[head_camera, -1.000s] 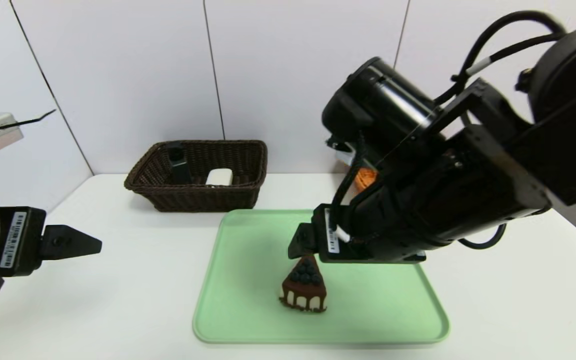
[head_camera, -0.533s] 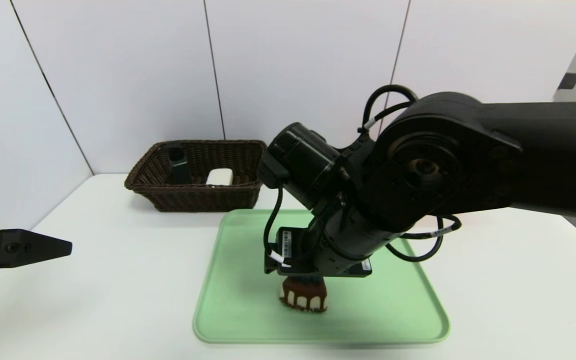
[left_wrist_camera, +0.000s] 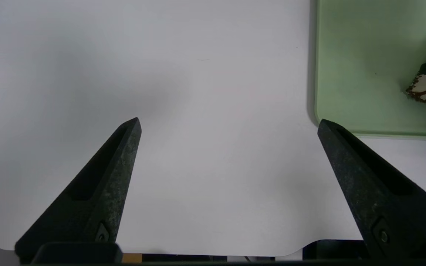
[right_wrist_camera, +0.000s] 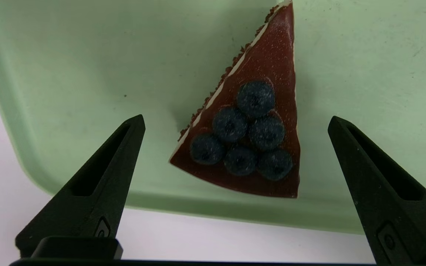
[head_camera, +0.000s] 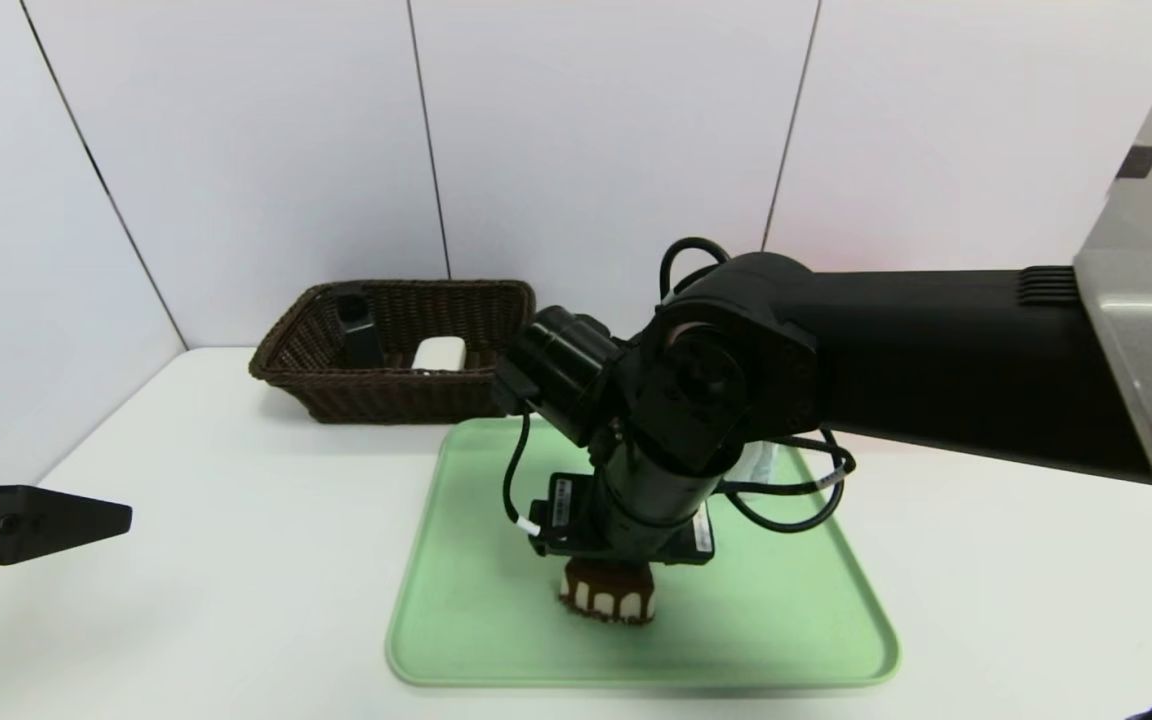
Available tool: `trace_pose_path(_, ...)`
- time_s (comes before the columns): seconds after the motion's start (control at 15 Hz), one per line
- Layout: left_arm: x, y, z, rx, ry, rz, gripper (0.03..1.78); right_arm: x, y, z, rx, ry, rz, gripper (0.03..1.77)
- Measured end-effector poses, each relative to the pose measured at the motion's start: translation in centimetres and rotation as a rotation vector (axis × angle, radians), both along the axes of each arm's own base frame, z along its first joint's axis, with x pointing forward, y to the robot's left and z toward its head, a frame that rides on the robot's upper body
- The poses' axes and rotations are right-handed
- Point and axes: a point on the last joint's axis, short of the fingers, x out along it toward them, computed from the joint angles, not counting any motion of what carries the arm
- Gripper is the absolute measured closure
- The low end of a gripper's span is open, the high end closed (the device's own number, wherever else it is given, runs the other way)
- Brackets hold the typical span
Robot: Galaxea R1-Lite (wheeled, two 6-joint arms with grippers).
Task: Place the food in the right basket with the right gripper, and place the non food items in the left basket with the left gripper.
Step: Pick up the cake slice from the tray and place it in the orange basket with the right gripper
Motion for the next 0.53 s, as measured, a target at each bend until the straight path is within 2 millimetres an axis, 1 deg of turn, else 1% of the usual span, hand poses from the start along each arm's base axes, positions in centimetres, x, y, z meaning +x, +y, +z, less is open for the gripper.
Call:
trace_pose_path(0.2,0.0,0.0,0.0,0.003,-0.003,-0.003,0.12,0.6,0.0,-0.9,-0.016,0.014,-0.013,0.09)
trace_pose_path(0.33,-0.1,0.0,0.1,0.001,-0.006,-0.004,0.12,0.7,0.1,-1.2,-0.021,0.019,-0.014,0.45)
trace_pose_path(0.53,-0.3,0.1,0.1,-0.002,-0.011,-0.003,0.12,0.8,0.1,-1.4,-0.025,0.022,-0.018,0.85)
